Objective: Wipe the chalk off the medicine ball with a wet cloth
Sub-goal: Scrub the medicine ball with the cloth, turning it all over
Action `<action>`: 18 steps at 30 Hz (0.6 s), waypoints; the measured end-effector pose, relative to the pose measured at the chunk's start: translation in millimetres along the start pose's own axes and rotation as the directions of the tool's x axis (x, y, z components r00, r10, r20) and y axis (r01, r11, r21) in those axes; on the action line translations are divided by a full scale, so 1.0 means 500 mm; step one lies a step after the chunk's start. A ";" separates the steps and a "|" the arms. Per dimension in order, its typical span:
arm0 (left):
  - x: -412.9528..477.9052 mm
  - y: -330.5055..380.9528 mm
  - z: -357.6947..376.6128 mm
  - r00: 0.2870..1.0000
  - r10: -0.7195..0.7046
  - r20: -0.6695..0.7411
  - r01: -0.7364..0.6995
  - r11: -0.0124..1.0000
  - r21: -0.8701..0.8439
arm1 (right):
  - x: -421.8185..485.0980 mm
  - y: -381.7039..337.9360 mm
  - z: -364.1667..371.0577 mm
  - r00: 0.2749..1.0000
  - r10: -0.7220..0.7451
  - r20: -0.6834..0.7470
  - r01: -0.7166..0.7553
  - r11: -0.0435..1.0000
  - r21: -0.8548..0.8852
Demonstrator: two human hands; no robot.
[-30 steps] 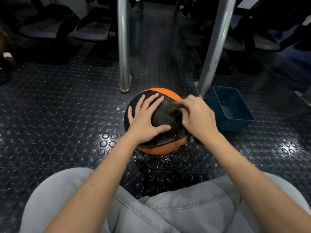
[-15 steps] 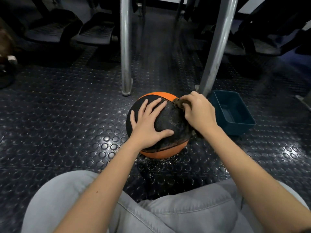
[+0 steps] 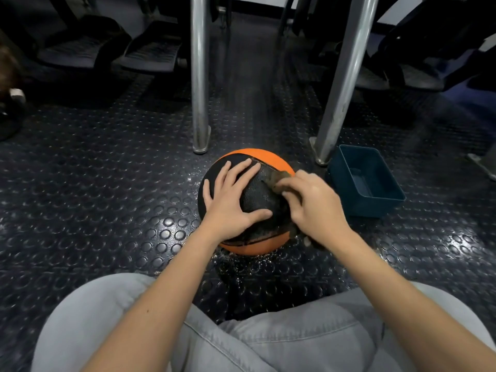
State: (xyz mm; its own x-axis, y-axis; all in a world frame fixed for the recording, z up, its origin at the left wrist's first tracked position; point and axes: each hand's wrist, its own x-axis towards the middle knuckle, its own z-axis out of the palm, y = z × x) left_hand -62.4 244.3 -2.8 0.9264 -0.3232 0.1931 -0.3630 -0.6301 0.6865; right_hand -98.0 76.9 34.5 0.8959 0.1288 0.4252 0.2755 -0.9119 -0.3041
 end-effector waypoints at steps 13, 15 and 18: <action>0.011 -0.001 0.001 1.000 -0.023 -0.019 0.023 1.000 -0.010 | -0.021 -0.040 0.018 0.995 -0.094 -0.041 0.092 0.994 -0.057; 0.010 0.001 0.003 1.000 -0.017 -0.016 0.017 1.000 0.000 | -0.009 -0.030 0.017 0.996 -0.079 -0.038 0.076 0.994 -0.077; 0.009 0.007 0.007 1.000 0.002 0.006 -0.002 0.999 0.034 | 0.053 0.029 0.008 0.990 0.136 -0.025 -0.139 0.980 -0.142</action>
State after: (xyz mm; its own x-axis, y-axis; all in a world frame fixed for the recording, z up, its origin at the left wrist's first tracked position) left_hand -60.2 238.0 -2.0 0.9250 -0.3287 0.1904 -0.3682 -0.6528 0.6620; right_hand -68.7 68.7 37.9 0.9160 -0.0067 0.4010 0.0963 -0.9669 -0.2362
